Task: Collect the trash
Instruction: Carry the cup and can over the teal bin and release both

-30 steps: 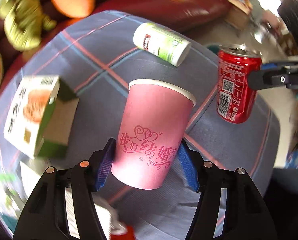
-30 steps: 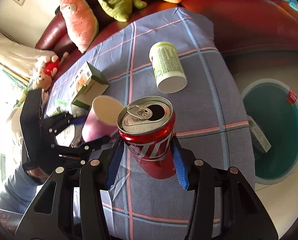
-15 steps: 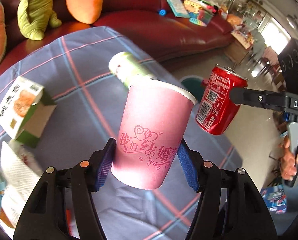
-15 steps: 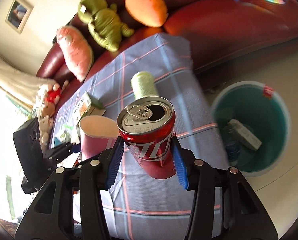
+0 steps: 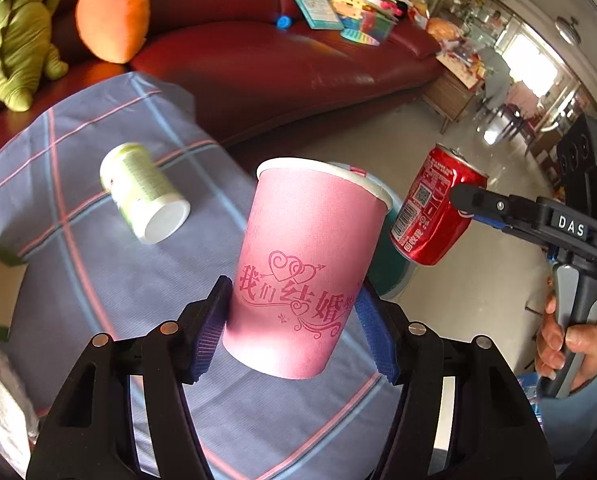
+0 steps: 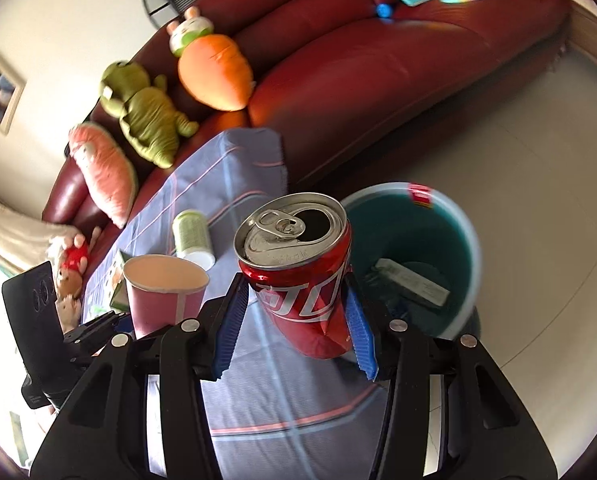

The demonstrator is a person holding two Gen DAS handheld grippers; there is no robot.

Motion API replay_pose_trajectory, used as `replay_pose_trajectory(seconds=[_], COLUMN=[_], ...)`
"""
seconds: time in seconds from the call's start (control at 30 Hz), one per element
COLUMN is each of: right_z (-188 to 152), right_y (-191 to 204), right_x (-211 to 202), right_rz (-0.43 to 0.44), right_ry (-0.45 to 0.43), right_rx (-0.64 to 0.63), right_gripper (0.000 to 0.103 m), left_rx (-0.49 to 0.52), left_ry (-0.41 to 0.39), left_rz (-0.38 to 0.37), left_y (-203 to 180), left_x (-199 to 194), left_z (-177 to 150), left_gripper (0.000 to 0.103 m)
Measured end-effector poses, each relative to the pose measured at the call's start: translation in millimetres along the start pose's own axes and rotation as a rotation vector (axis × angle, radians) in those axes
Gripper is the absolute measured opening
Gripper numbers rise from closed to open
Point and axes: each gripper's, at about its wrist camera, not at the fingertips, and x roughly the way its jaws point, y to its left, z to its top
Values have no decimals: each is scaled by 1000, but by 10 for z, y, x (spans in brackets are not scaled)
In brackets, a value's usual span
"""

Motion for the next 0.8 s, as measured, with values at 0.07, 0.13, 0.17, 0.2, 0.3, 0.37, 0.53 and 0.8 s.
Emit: replay_pose_trajectory(seconds=[0.07,0.13,0.17,0.2,0.3,0.37,0.53,0.8], right_z=[1,6,7,10,20,25,49,55], right_y=[-132,-268,-294,-349,-481,-529,-658,-727], right_x=[-11,-7,0,5,15,18,40,113], right_rz=[-2,-6,-8,-9,-13,-16,-24,-28], right_ry=[-5,-5,-5,-4,-2,-3,-11,8], right_rx=[26,48,52,59,79,84,110,123], right_gripper=[46,46,46,46,46,46,46,46], left_rx=[15,25,28,29,35,43,64,88], left_ry=[12,22,30,38,63,77,113,187], left_rz=[1,6,6,6,8,9,18,24], left_y=[-107,-186,-224,-263,-368,-432,-593,-676], left_x=[94,171,223,282,456,559,803,1070], left_z=[64,115,138,160,228,281,368,296], left_gripper=[64,64,64,64,64,64,66,69])
